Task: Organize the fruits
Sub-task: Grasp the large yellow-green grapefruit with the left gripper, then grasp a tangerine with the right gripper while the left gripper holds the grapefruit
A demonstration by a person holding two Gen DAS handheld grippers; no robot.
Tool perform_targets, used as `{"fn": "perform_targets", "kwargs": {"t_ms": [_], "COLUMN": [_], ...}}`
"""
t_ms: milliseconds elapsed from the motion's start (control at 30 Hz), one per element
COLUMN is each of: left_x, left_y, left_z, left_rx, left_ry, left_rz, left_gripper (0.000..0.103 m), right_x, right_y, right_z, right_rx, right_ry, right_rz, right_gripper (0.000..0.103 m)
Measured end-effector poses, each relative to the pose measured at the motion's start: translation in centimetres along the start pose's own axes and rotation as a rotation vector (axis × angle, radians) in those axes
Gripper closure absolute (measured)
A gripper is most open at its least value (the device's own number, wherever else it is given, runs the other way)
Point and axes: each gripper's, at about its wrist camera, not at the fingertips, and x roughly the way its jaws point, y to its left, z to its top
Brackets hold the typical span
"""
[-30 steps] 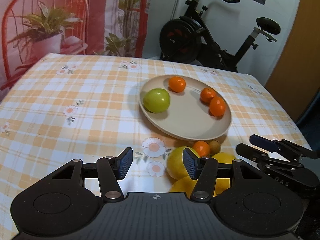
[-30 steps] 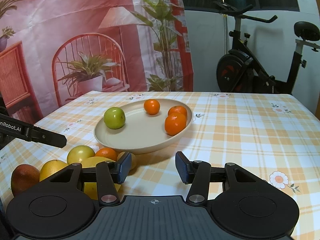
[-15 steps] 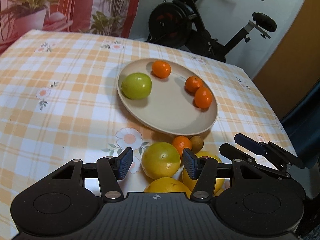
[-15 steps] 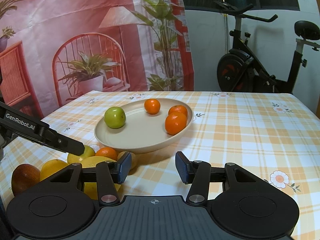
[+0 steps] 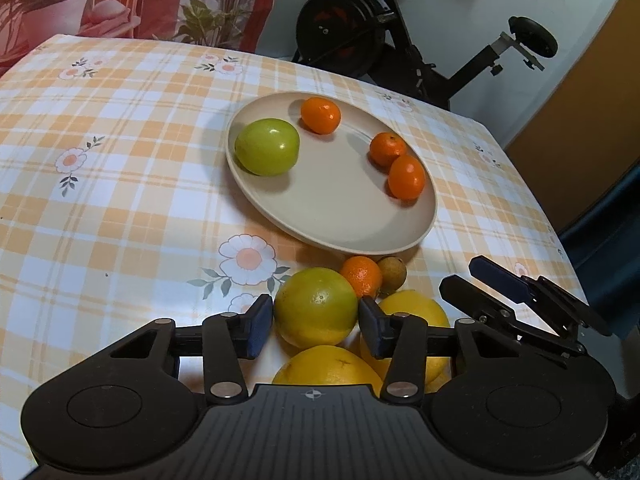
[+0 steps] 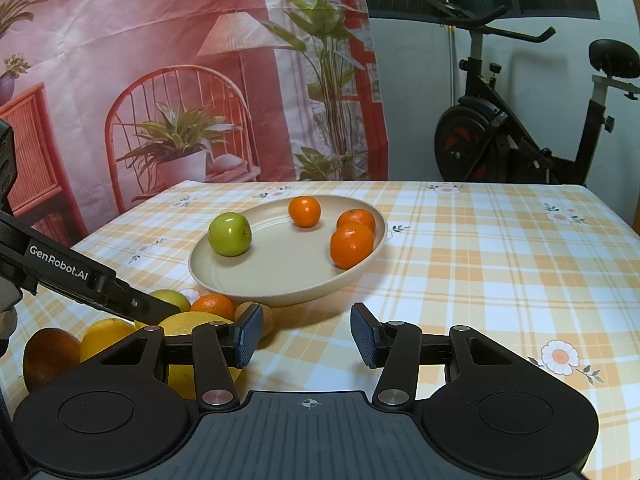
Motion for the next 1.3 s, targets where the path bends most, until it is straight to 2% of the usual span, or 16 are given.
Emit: {"fn": "perform_targets", "kwargs": {"t_ms": [533, 1300], "left_x": [-1.2, -1.7], "left_y": [1.1, 2.7], "left_z": [-0.3, -0.7], "left_rx": [-0.004, -0.025], "left_ry": [-0.042, -0.076], "left_rz": [0.065, 0.072], "left_gripper": [0.054, 0.054], "right_x": [0.2, 1.4], "right_y": [-0.1, -0.1], "right_z": [-0.1, 1.6], "right_rx": [0.025, 0.088], "right_ry": [0.016, 0.158], "right_rz": [0.011, 0.032], "right_gripper": [0.057, 0.057]}}
